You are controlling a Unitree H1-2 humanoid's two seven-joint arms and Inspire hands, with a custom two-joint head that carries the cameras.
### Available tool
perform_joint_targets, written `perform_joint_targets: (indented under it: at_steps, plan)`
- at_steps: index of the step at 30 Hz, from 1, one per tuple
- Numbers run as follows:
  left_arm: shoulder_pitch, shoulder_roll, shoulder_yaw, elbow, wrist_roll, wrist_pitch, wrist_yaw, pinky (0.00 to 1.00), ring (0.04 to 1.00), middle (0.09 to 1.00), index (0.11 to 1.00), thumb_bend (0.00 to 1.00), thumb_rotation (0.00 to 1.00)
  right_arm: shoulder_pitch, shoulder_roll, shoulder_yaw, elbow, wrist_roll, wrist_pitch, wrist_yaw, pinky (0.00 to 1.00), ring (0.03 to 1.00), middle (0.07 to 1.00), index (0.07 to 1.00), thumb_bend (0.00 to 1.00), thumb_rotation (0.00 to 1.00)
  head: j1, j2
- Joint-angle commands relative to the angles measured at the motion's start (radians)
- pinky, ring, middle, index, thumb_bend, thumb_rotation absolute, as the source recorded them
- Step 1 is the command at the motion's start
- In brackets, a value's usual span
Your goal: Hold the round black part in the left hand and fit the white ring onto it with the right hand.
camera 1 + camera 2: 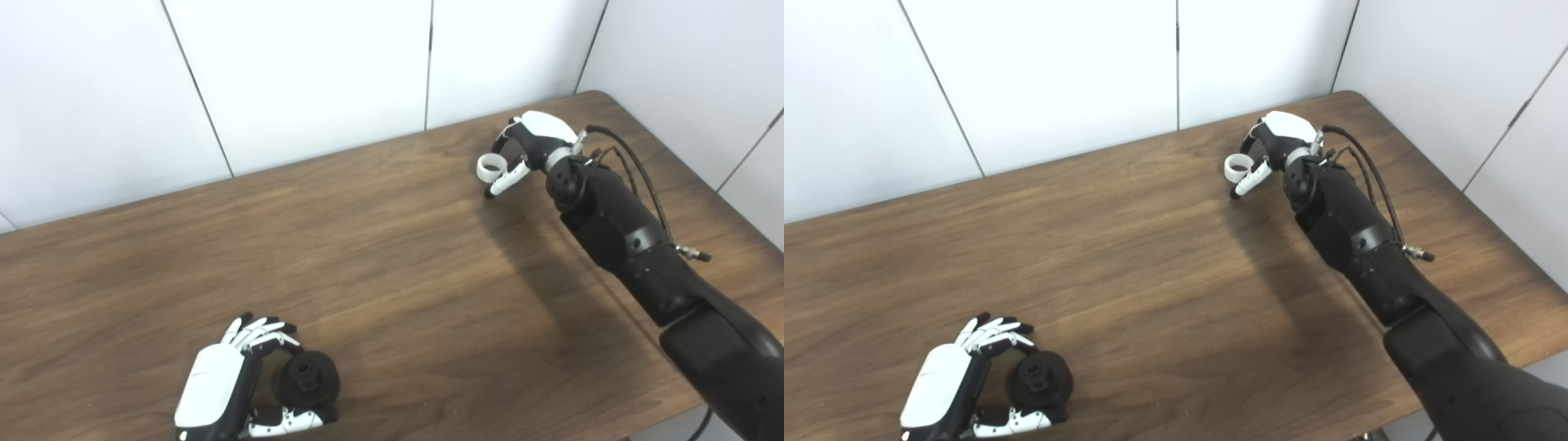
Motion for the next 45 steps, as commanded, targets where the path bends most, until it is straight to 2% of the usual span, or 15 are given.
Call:
perform_joint_targets:
  at_steps: [1, 13, 29, 35, 39, 40, 41, 45]
  plan:
    - [0.006, 0.006, 0.002, -0.008, 0.009, 0.015, -0.014, 0.96, 0.841, 0.771, 0.484, 0.52, 0.05, -0.051, -0.025, -0.006, -0.009, -0.004, -0.014, -0.03, 1.0, 1.0, 0.967, 0.693, 0.91, 0.26, 0.002, 0.003]
    - [0.006, 0.008, 0.001, -0.01, 0.014, 0.009, -0.01, 0.95, 0.838, 0.77, 0.484, 0.52, 0.05, -0.043, -0.026, 0.0, -0.007, -0.005, -0.011, -0.035, 1.0, 1.0, 0.96, 0.689, 0.9, 0.23, 0.003, 0.005]
    - [0.008, 0.006, 0.002, -0.016, 0.015, 0.012, -0.012, 0.95, 0.838, 0.767, 0.484, 0.52, 0.05, -0.036, -0.019, 0.004, -0.016, -0.001, -0.01, -0.037, 1.0, 1.0, 0.947, 0.672, 0.9, 0.24, 0.006, 0.009]
    - [0.008, 0.006, 0.002, -0.016, 0.013, 0.013, -0.013, 0.96, 0.84, 0.769, 0.484, 0.52, 0.05, -0.035, -0.018, 0.011, -0.008, -0.006, -0.012, -0.04, 1.0, 1.0, 0.935, 0.65, 0.88, 0.22, 0.006, 0.009]
    - [0.009, 0.007, 0.002, -0.022, 0.017, 0.019, -0.018, 0.96, 0.841, 0.77, 0.484, 0.52, 0.05, -0.031, -0.02, 0.013, -0.007, -0.002, -0.022, -0.051, 1.0, 1.0, 0.913, 0.588, 0.86, 0.18, 0.005, 0.01]
    - [0.01, 0.006, 0.002, -0.023, 0.017, 0.021, -0.02, 0.96, 0.843, 0.77, 0.484, 0.52, 0.05, -0.03, -0.02, 0.014, -0.004, -0.002, -0.026, -0.057, 1.0, 1.0, 0.904, 0.54, 0.7, 0.16, 0.005, 0.01]
    - [0.01, 0.005, 0.002, -0.024, 0.016, 0.022, -0.02, 0.97, 0.843, 0.771, 0.484, 0.52, 0.05, -0.029, -0.02, 0.014, -0.002, -0.001, -0.029, -0.061, 1.0, 1.0, 0.893, 0.51, 0.59, 0.15, 0.005, 0.01]
    - [0.008, 0.006, 0.003, -0.02, 0.014, 0.01, -0.01, 0.96, 0.837, 0.767, 0.484, 0.52, 0.05, -0.028, -0.018, 0.017, 0.002, -0.005, -0.028, -0.069, 1.0, 0.997, 0.869, 0.489, 0.53, 0.14, 0.006, 0.012]
